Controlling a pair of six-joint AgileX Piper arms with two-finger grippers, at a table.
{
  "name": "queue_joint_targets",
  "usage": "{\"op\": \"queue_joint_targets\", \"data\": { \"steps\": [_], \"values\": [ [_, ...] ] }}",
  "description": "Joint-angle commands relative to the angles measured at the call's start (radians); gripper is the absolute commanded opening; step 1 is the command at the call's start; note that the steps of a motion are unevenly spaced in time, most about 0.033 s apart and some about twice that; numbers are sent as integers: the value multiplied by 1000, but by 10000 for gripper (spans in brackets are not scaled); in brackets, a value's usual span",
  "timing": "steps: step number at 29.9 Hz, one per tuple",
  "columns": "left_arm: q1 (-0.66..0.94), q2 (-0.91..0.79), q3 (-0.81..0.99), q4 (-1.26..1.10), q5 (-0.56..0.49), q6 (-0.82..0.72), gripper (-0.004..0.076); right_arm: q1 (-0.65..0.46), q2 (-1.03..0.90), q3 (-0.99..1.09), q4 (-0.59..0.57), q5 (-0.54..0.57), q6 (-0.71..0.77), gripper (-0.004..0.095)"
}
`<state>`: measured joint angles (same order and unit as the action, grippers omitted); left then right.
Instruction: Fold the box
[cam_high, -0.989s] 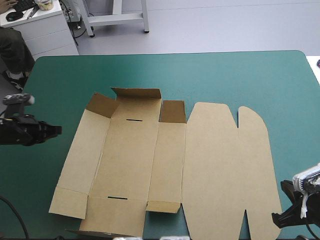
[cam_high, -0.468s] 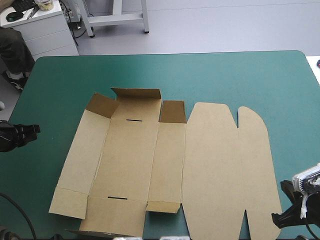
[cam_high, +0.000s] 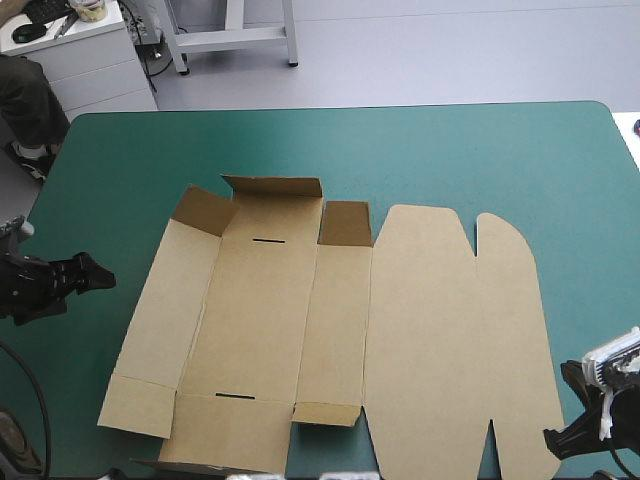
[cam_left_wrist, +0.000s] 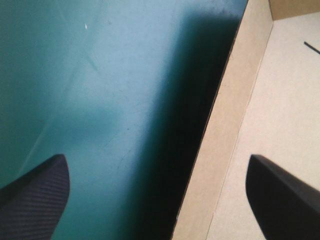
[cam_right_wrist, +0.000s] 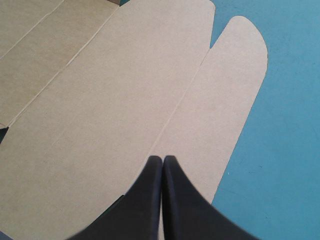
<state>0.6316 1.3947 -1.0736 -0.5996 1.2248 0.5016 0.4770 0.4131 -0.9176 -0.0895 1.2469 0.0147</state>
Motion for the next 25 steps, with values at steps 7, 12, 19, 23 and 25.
{"op": "queue_joint_targets", "data": {
  "steps": [7, 12, 19, 23, 25],
  "values": [
    [-119, 25, 128, -77, 66, 92, 681, -3, 10, -22, -13, 7, -15, -20],
    [-211, 49, 185, -75, 64, 112, 681, -3, 10, -22, -13, 7, -15, -20],
    [-297, 49, 218, -73, 64, 134, 680, -3, 10, -22, -11, 7, -15, -20],
    [-303, 49, 218, -73, 64, 134, 638, -3, 10, -22, -11, 7, -15, -20],
    [-303, 49, 218, -73, 62, 134, 574, -3, 10, -22, -11, 7, -15, -20]
  ]
}}
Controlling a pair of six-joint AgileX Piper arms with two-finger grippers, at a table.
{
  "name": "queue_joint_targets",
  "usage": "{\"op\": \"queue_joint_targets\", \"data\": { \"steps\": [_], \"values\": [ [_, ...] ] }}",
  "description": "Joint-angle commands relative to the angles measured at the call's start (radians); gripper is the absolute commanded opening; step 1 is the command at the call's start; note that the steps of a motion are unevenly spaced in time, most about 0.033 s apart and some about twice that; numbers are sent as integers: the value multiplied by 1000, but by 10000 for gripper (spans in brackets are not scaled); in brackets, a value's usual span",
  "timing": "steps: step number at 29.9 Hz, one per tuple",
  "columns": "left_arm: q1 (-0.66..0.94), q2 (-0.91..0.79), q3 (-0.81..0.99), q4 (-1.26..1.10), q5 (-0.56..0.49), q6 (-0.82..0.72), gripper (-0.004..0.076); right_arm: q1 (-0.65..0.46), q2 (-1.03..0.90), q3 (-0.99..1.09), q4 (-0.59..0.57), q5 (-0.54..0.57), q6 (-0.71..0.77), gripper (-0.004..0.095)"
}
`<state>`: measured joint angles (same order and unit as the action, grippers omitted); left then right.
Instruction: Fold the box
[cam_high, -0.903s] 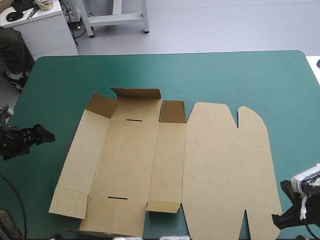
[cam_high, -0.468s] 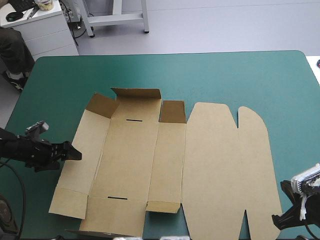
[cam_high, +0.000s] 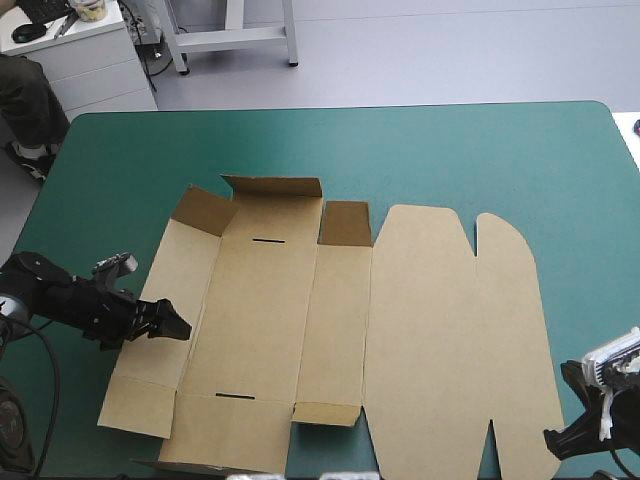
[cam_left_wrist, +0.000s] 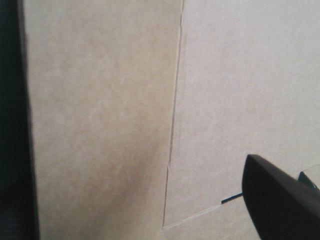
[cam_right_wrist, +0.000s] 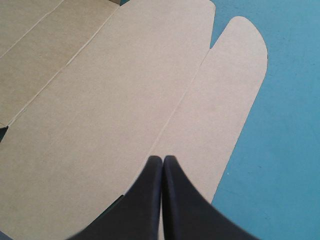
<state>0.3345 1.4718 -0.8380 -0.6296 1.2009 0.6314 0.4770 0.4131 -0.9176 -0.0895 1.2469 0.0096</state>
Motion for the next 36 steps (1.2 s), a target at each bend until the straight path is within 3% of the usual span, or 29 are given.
{"op": "queue_joint_targets", "data": {
  "steps": [1, 6, 11, 15, 25, 31, 36],
  "values": [
    [-6, -28, -17, -43, 86, 4, 526, -3, 10, -22, -11, 7, -10, -20],
    [-6, -28, -17, -43, 81, 2, 214, -3, 10, -22, -9, 7, -10, -20],
    [-6, -27, -17, -43, 90, 2, 43, -3, 10, -22, -9, 7, -10, -20],
    [-6, -27, -17, -43, 90, -3, -10, -3, 10, -22, -9, 7, -10, -20],
    [-7, -31, -30, -156, 89, 123, -10, -3, 10, -22, -9, 7, -10, -20],
    [-33, -31, -143, -198, 90, 92, -10, -3, 10, -22, -13, 7, -10, -20],
    [-174, -36, -298, -100, 90, 33, -10, -3, 10, -22, -13, 7, -10, -20]
  ]
}}
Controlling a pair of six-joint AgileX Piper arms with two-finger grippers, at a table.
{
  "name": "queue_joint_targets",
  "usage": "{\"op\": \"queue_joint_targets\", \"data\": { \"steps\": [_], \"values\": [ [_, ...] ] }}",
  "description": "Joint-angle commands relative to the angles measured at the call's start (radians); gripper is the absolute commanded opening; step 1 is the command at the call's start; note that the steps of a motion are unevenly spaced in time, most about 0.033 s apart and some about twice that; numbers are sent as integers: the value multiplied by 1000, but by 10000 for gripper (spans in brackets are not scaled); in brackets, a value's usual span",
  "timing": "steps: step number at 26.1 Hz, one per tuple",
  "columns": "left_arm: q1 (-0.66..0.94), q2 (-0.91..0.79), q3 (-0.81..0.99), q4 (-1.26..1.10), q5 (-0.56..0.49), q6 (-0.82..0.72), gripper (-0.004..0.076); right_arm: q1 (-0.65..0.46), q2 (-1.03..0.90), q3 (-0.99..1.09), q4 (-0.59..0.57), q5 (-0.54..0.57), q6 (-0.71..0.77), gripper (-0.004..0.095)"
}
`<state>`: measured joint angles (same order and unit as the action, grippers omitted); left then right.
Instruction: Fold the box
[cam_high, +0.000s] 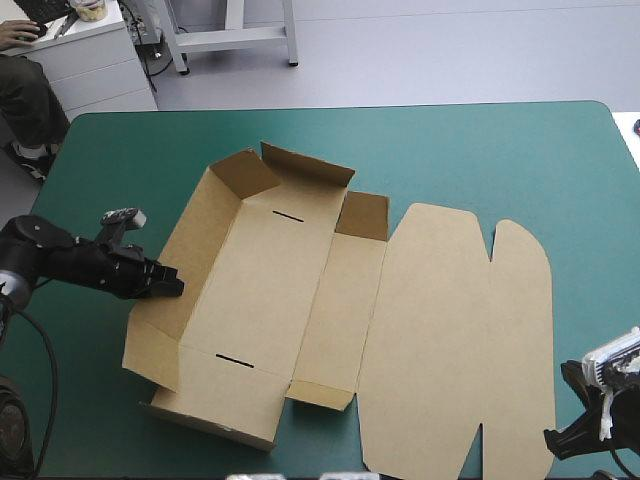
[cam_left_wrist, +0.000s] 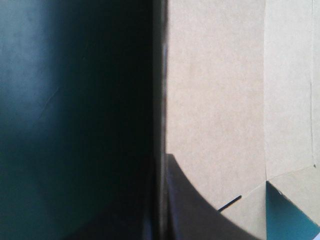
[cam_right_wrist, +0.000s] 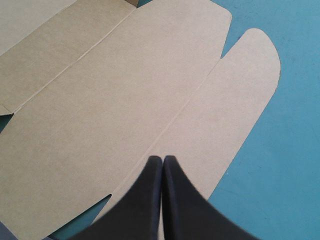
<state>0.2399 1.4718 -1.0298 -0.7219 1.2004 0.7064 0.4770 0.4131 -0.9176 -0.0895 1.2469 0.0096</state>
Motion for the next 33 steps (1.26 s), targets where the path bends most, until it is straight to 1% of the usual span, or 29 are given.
{"op": "queue_joint_targets", "data": {
  "steps": [1, 4, 8, 10, 14, 21, 24, 26, 28, 30, 32, 33],
  "values": [
    [-118, -37, -148, 29, 90, -59, -10, -3, 10, -22, -13, 7, -10, -20],
    [-233, -37, -265, 167, 90, -123, -10, -3, 10, -22, -13, 7, -18, -20],
    [-422, -37, -434, 467, 75, -235, -10, -3, 10, -22, -13, 7, -18, -20],
    [-505, -37, -494, 594, 56, -255, -10, -3, 10, -22, -13, 7, -18, -20],
    [-674, -37, -561, 801, -41, -257, -10, -3, 10, -22, -13, 7, -18, -20],
    [-936, -37, -538, 1229, -239, -277, -10, -3, 10, -22, -13, 7, -18, -20],
    [-1018, -37, -536, 1307, -253, -277, -10, -3, 10, -22, -9, 7, -16, -20],
    [-1056, -41, -531, 1309, -248, -230, -10, -3, 10, -22, -9, 7, -10, -20],
    [-1072, -71, -500, 1309, -269, -179, -10, -3, 10, -22, 0, 7, -10, -20],
    [-1072, -122, -432, 1321, -324, -177, -10, -3, 10, -22, 34, 7, 2, -20],
    [-1068, -182, -336, 1369, -416, -179, -10, -3, 10, -22, 79, 7, 2, -20],
    [-1068, -222, -272, 1394, -498, -179, -10, -3, 10, -22, 102, 7, 2, -20]
  ]
}}
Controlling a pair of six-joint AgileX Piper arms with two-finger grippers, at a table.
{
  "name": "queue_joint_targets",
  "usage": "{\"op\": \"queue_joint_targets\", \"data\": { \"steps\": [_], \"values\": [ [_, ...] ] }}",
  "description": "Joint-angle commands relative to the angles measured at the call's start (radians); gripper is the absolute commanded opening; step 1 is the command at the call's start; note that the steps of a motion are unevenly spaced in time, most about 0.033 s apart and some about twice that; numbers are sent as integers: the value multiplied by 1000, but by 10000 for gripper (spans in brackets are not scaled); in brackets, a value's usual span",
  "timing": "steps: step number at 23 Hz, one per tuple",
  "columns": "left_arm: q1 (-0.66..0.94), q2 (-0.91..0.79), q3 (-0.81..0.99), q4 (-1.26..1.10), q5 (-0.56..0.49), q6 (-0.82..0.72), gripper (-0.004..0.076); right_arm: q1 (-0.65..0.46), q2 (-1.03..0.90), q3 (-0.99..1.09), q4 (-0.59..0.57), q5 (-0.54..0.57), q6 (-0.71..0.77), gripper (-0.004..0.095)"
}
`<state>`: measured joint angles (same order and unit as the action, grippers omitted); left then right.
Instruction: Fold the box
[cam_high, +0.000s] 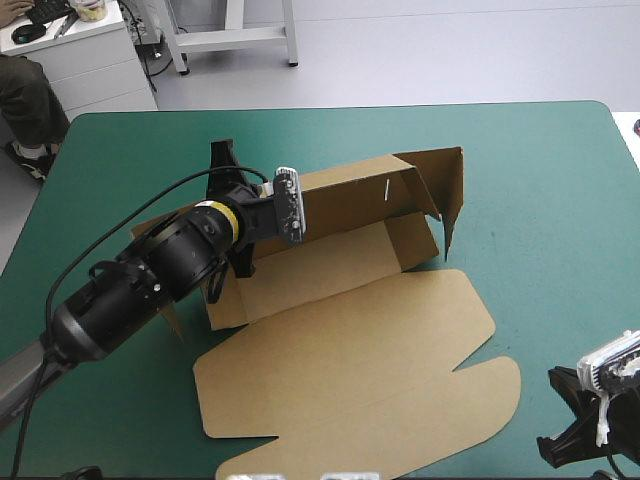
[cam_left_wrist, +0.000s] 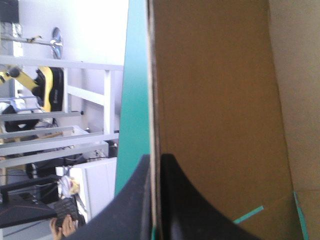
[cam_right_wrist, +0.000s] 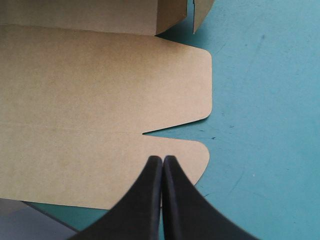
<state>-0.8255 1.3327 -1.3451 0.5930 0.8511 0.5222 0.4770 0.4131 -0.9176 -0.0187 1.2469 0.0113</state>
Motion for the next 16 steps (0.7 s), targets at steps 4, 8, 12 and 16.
{"op": "queue_joint_targets", "data": {
  "steps": [4, 8, 12, 16],
  "values": [
    [-3, -148, 190, 64, -315, 5, -10, -3, 10, -22, 71, 7, 0, -20],
    [-3, -192, 260, 61, -341, 17, -10, -3, 9, -22, 78, 7, 25, -20],
    [-3, -217, 339, 99, -430, 39, -10, -3, 9, -22, 78, 7, 27, -20],
    [-1, -205, 401, 193, -446, -21, -10, -3, 9, -22, 76, 7, 34, -20]
  ]
}}
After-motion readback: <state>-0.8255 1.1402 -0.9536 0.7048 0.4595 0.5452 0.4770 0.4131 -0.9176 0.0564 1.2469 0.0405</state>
